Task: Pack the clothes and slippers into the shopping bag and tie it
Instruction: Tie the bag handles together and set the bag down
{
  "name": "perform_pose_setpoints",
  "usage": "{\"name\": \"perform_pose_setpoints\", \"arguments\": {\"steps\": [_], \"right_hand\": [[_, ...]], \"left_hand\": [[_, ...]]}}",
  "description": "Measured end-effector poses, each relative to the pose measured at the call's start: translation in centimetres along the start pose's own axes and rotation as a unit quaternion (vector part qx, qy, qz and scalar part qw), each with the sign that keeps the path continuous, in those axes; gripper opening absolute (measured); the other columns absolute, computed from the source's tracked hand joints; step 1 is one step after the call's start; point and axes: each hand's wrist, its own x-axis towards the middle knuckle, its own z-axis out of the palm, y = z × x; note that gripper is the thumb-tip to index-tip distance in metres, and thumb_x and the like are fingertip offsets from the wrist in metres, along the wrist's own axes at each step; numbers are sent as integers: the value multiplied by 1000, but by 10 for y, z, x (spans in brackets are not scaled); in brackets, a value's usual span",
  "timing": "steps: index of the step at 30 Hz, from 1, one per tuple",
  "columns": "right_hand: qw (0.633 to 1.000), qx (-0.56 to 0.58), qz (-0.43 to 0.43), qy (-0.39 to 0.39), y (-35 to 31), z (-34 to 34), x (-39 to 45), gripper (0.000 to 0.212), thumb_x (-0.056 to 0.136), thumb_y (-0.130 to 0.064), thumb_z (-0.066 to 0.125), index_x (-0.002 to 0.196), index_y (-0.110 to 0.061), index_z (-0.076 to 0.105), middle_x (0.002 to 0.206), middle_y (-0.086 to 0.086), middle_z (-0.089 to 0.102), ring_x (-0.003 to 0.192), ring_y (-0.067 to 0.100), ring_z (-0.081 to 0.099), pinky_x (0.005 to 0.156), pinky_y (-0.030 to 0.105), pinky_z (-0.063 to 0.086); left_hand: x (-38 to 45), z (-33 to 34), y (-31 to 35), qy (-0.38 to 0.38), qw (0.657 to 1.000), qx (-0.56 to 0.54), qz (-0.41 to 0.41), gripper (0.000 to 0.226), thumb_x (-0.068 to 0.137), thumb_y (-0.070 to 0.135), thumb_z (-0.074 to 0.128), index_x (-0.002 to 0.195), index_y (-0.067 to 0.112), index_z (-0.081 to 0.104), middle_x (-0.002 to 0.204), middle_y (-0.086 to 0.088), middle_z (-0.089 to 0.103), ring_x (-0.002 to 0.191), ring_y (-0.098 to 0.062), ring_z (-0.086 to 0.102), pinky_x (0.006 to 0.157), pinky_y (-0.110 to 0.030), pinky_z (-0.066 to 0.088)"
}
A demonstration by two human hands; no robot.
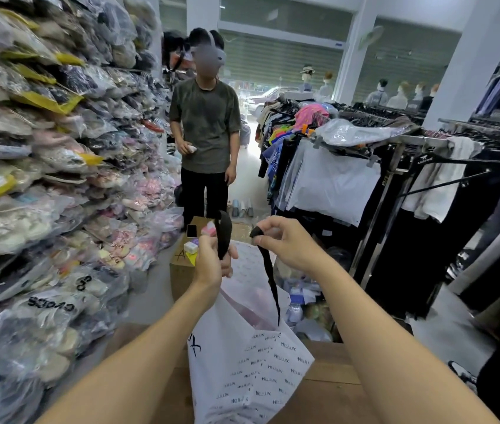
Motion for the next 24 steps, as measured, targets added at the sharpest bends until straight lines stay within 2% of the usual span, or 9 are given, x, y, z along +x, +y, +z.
{"name": "perform_pose_setpoints", "arguments": {"steps": [4, 8, 10, 12, 13, 15, 18, 21, 24], "right_hand": [[998, 18, 35, 45, 3, 11, 8, 11, 86, -13, 76, 79, -20, 71, 79, 4, 71, 75, 19, 64, 83, 51, 58], [993, 108, 41, 18, -11, 15, 13, 16, 81, 1, 77, 75, -13, 74, 65, -2, 71, 65, 14, 66, 71, 34, 62], [994, 103, 16, -17, -20, 19, 12, 7, 79, 1, 79, 81, -5, 76, 69, 2, 72, 66, 12, 66, 67, 29, 61], [997, 75, -4, -21, -29, 24, 12, 15, 78, -4, 82, 91, 2, 76, 83, 20, 73, 70, 19, 66, 66, 33, 61], [998, 60, -17, -14, -32, 26, 13, 19, 77, -5, 83, 93, 3, 76, 89, 23, 74, 75, 25, 68, 71, 38, 62], [997, 64, -39, 12, -35, 27, 14, 21, 76, -7, 83, 94, 2, 77, 93, 19, 76, 86, 30, 72, 81, 39, 60], [996, 79, -42, 8, -32, 18, 8, 24, 79, -14, 83, 99, -3, 77, 95, 9, 76, 86, 16, 71, 81, 27, 56], [998, -34, 38, -40, -14, 6, 2, 57, 77, -39, 83, 126, -17, 63, 117, -3, 64, 106, 14, 62, 86, 28, 48], [987, -45, 129, -84, 12, 13, -3, 82, 75, -55, 78, 142, -19, 46, 124, 0, 61, 106, 19, 65, 83, 31, 52]], "left_hand": [[-4, -2, 2, -96, 994, -9, -48, 48, 100, 24, 23, 106, 3, 66, 42, 3, 20, 39, -13, 13, 48, -29, 15], [-7, -1, 7, -207, 961, 172, -61, 30, 93, 20, 53, 119, 34, 61, 61, -1, 41, 45, -11, 26, 46, -26, 17], [-17, 2, 14, -243, 943, 225, -37, 31, 93, 21, 62, 123, 28, 58, 61, 7, 58, 39, -11, 43, 41, -18, 23], [-24, 6, 17, -235, 941, 242, -5, 32, 96, 23, 60, 127, 17, 57, 66, 7, 66, 65, -17, 66, 39, -6, 32], [-24, 7, 17, -220, 943, 250, 11, 28, 98, 23, 56, 125, 14, 59, 70, 5, 68, 70, -6, 68, 41, -4, 34], [-22, 5, 15, -194, 942, 271, 24, 26, 103, 26, 45, 115, 12, 63, 55, 12, 57, 45, 3, 56, 40, -6, 33], [-15, -3, 10, -134, 940, 312, 14, 43, 104, 30, 39, 104, -4, 67, 55, 10, 52, 44, 0, 43, 41, -13, 28], [-12, -12, 6, -110, 951, 290, -6, 46, 103, 34, 40, 96, -1, 69, 37, 12, 49, 35, 1, 43, 44, -18, 28], [-10, -14, 3, -112, 959, 261, -14, 47, 102, 38, 42, 102, 0, 68, 45, 11, 37, 37, -2, 31, 44, -20, 23]]}}
